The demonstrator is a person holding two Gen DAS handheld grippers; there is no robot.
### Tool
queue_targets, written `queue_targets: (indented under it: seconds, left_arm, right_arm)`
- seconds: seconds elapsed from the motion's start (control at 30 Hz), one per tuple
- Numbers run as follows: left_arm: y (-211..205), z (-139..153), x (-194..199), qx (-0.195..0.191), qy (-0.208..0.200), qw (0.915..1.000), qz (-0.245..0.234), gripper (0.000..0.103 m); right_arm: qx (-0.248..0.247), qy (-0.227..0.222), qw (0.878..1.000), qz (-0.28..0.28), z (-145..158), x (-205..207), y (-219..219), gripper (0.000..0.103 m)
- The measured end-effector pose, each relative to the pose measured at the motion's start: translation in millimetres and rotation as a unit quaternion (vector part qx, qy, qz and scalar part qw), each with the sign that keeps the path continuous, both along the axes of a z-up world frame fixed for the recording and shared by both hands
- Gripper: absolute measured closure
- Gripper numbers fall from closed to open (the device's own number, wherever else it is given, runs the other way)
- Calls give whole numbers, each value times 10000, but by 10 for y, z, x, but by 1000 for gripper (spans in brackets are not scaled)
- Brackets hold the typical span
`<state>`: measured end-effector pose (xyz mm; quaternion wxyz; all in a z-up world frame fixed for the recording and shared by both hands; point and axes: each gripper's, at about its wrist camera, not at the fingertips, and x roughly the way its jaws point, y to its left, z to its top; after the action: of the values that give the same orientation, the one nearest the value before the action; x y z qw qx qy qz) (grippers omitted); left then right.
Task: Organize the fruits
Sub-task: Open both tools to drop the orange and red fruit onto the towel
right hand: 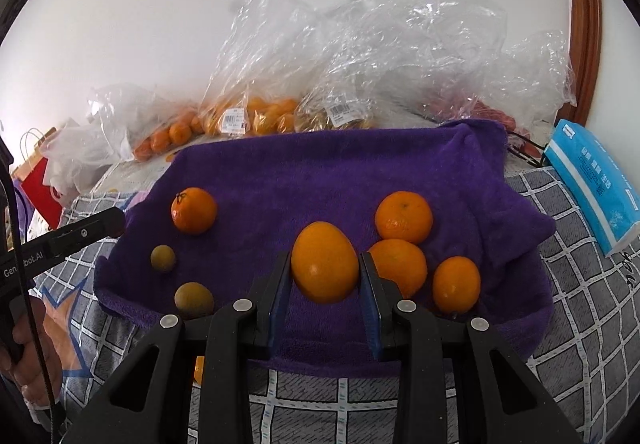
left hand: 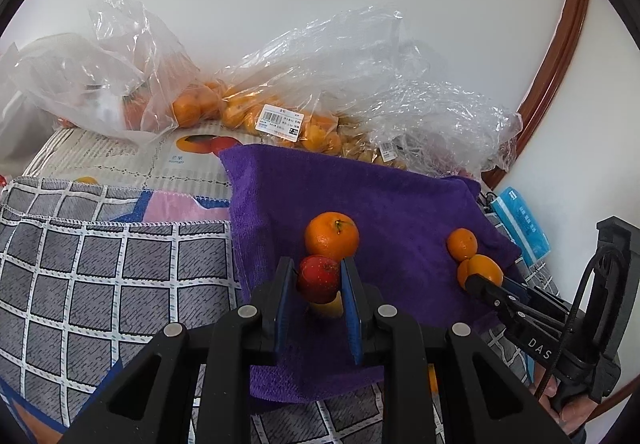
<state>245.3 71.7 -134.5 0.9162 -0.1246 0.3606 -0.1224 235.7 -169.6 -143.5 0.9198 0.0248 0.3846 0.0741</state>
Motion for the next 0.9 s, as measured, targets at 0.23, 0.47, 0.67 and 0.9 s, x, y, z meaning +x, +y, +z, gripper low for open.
queue_targets:
  seconds: [0.23,0.47,0.67,0.9]
  left_arm:
    - [-50,-71,27,144,179,9997,-86,81]
    - [-74,-130,48,232,310,9992,-113,81]
    - [-86,-124,45,258,319,9991,-129,81]
    - [-104,-115,35,293,327,9989,-152,81]
  right_arm:
    - [-58,225,9997,18,-90,41,36,70]
    - [-303,300,9991,52,-153,43,114,70]
    - [-332,283,9990,44,-156,41,108,70]
    - [-391,255,9989,85,-151,29,123,70]
